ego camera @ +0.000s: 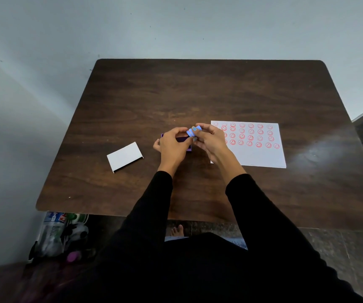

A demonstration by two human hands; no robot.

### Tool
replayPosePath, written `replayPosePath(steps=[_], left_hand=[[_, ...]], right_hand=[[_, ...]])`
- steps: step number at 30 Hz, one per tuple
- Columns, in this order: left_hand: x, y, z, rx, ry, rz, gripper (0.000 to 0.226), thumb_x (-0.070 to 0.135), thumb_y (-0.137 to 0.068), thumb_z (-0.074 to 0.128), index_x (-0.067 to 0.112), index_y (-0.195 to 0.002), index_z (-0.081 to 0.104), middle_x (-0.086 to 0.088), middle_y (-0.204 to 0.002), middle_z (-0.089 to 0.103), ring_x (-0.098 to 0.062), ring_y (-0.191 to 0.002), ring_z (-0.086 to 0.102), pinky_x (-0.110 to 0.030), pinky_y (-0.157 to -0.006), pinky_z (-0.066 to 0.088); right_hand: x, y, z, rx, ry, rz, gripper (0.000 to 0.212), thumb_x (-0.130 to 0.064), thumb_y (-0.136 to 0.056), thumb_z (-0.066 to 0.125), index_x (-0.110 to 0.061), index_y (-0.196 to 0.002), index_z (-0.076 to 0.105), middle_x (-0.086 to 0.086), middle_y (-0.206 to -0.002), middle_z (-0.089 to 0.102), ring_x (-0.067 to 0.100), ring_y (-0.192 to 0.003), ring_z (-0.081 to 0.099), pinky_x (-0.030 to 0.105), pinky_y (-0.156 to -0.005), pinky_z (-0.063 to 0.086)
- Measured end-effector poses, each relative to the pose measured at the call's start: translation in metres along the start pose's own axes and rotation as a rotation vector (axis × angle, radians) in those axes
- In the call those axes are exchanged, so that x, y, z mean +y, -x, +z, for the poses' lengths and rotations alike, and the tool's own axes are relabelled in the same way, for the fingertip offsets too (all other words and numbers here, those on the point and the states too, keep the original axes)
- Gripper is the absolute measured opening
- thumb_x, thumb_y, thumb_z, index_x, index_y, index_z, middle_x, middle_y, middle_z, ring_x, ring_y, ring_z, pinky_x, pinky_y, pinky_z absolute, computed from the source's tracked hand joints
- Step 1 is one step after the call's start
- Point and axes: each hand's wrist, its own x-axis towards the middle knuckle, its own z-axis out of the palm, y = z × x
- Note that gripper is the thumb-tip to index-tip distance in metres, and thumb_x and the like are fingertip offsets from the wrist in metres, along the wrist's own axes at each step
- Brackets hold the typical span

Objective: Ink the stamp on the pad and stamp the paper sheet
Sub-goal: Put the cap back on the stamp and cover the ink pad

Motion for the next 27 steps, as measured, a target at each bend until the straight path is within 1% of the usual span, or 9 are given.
replayPosePath(steps=[3,8,10,14,18,21,22,25,27], left_hand=[[0.000,0.001,0.000,-0.004,0.020,0.001,0.028,0.037,-0.080,0.070,0.029,-0.107,0.067,0.010,-0.103,0.071,-0.006,-0.106,0.057,-0.029,-0.091,0.019],[0.002,0.003,-0.001,-0.004,0.047,0.001,0.031,0.036,-0.080,0.071,0.026,-0.109,0.069,0.008,-0.105,0.072,-0.004,-0.104,0.056,-0.028,-0.089,0.016],[0.003,0.002,-0.002,-0.008,0.045,0.004,0.032,0.034,-0.080,0.071,0.025,-0.111,0.069,0.006,-0.107,0.072,-0.004,-0.106,0.055,-0.028,-0.089,0.014],[0.006,0.000,0.000,-0.033,0.064,-0.013,0.030,0.032,-0.081,0.071,0.023,-0.109,0.070,0.005,-0.107,0.071,-0.007,-0.108,0.053,-0.026,-0.090,0.014],[0.008,-0.004,0.000,-0.036,0.083,-0.032,0.030,0.032,-0.081,0.072,0.024,-0.110,0.070,0.004,-0.107,0.071,-0.015,-0.117,0.052,-0.010,-0.086,0.018],[0.010,-0.005,0.001,-0.026,0.073,-0.021,0.029,0.034,-0.080,0.072,0.025,-0.108,0.071,0.006,-0.108,0.071,-0.013,-0.113,0.054,-0.024,-0.090,0.017],[0.010,-0.005,0.002,-0.031,0.069,-0.019,0.029,0.034,-0.080,0.072,0.026,-0.108,0.071,0.006,-0.108,0.071,-0.013,-0.112,0.055,-0.026,-0.091,0.016],[0.009,-0.006,0.003,-0.065,0.056,-0.033,0.029,0.032,-0.080,0.072,0.026,-0.108,0.070,0.006,-0.107,0.072,-0.013,-0.111,0.055,-0.028,-0.092,0.018],[0.006,-0.008,0.005,-0.108,0.036,-0.060,0.032,0.034,-0.077,0.075,0.028,-0.108,0.070,0.007,-0.105,0.072,-0.016,-0.113,0.053,-0.028,-0.094,0.018]], right_hand=[[0.000,0.001,-0.003,-0.014,0.005,-0.003,0.027,-0.003,-0.083,0.067,-0.005,-0.110,0.061,0.015,-0.109,0.064,0.027,-0.104,0.063,0.029,-0.078,0.056],[-0.001,0.000,-0.007,-0.062,-0.047,0.047,0.015,-0.006,-0.087,0.063,-0.008,-0.102,0.064,0.015,-0.106,0.065,0.022,-0.093,0.066,0.025,-0.073,0.058],[-0.003,0.000,-0.010,-0.081,-0.051,0.053,0.017,-0.006,-0.087,0.062,-0.005,-0.104,0.063,0.016,-0.105,0.065,0.021,-0.088,0.066,0.027,-0.076,0.058],[-0.006,0.001,-0.013,-0.095,-0.049,0.065,0.023,-0.005,-0.087,0.062,0.001,-0.109,0.062,0.017,-0.104,0.065,0.022,-0.088,0.067,0.031,-0.081,0.058],[-0.013,0.002,-0.012,-0.076,-0.038,0.060,0.027,-0.002,-0.085,0.064,0.003,-0.111,0.060,0.018,-0.106,0.065,0.027,-0.097,0.066,0.036,-0.086,0.056],[-0.017,0.003,-0.012,-0.071,-0.069,0.076,0.026,-0.001,-0.084,0.064,0.003,-0.110,0.060,0.016,-0.104,0.065,0.024,-0.091,0.067,0.032,-0.079,0.058],[-0.017,0.003,-0.012,-0.075,-0.082,0.088,0.024,-0.001,-0.084,0.064,0.002,-0.108,0.060,0.016,-0.103,0.066,0.022,-0.088,0.067,0.029,-0.075,0.059],[-0.016,0.003,-0.014,-0.064,-0.047,0.108,0.020,-0.002,-0.084,0.065,0.000,-0.104,0.061,0.015,-0.102,0.066,0.020,-0.081,0.068,0.025,-0.067,0.060],[-0.014,-0.002,-0.013,-0.020,0.040,0.101,0.015,-0.004,-0.083,0.067,-0.003,-0.097,0.062,0.016,-0.103,0.067,0.022,-0.085,0.068,0.027,-0.069,0.061]])
